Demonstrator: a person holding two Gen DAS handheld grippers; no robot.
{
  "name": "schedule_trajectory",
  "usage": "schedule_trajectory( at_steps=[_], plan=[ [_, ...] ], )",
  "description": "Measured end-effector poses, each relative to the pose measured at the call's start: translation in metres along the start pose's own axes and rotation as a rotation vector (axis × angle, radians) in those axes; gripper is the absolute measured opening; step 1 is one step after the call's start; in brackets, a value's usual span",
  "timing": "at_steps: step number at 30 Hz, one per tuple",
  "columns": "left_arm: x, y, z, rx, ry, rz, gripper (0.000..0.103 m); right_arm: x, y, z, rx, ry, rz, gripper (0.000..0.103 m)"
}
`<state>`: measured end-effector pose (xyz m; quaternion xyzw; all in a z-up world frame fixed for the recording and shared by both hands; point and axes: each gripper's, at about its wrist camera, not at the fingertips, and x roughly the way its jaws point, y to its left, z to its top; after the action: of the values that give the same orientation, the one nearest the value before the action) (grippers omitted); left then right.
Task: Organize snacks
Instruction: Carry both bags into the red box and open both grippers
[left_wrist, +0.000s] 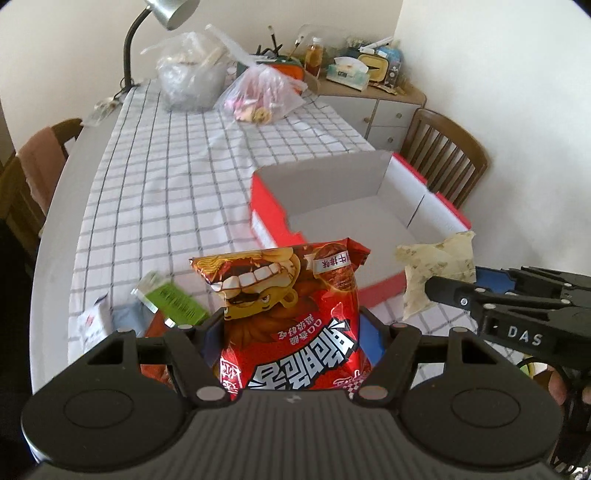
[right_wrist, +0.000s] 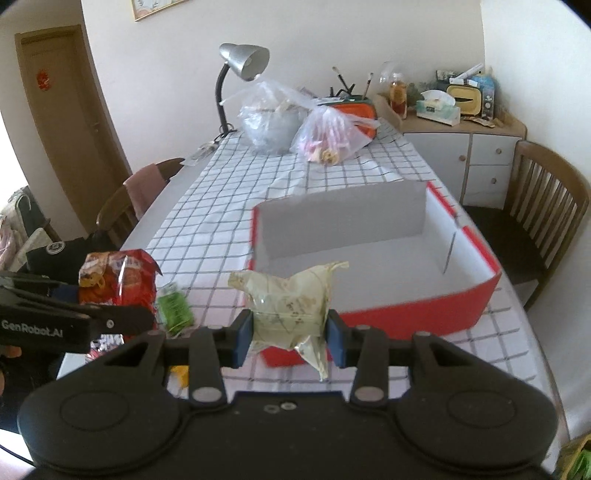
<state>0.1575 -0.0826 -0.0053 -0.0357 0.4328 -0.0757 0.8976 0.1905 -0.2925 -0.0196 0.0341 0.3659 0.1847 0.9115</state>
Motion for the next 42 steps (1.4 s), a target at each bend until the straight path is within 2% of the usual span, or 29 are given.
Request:
schedule_trajectory(
  at_steps=[11, 20, 29, 35, 42],
  plan=[
    [0.069, -0.054, 0.076, -0.031, 0.033, 0.049, 0.071, 0.055, -0.076, 0.043, -0.014, 0.061, -0.009, 0.040],
    [0.136, -0.080, 0.112, -0.027, 0.089, 0.120, 0.071, 0.102, -0.116, 0.060, -0.034, 0.144, -0.003, 0.040],
    [0.199, -0.097, 0.121, 0.017, 0.185, 0.213, 0.071, 0.141, -0.119, 0.053, -0.157, 0.259, 0.015, 0.041],
    [0.229, -0.108, 0.117, 0.042, 0.276, 0.229, 0.071, 0.155, -0.117, 0.046, -0.213, 0.304, 0.038, 0.041],
    [0.248, -0.117, 0.116, 0.067, 0.340, 0.232, 0.072, 0.164, -0.117, 0.044, -0.248, 0.338, 0.058, 0.042]
  ],
)
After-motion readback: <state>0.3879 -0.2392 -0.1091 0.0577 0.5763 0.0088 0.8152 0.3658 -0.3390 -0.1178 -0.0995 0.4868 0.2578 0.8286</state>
